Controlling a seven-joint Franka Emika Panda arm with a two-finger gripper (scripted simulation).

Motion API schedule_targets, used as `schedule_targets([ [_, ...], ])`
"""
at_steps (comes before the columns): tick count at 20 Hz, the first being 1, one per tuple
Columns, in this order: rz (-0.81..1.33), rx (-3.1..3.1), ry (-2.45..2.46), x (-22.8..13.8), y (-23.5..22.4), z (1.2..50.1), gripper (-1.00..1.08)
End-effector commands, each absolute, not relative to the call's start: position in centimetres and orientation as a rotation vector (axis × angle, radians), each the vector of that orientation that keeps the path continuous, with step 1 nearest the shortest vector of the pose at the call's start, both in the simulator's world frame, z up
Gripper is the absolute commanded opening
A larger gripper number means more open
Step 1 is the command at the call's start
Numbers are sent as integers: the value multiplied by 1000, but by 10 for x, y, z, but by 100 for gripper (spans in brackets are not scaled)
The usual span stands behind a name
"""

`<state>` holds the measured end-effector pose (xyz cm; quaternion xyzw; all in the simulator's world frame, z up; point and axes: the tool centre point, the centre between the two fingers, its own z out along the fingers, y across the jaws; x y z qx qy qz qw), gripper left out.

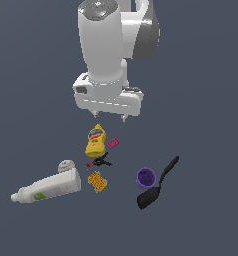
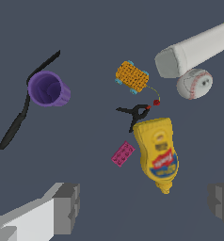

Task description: Pick up a designated object from a clutter of objects.

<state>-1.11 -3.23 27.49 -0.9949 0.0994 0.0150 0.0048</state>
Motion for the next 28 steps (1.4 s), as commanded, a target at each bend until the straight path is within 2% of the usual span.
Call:
schedule_targets([
  [1,45,-3107,388,-11,-32,257,100],
  [18,18,-2947,1065,-38,-29,116,100],
  [28,3,-2855,1308,-60,-30,71,100],
])
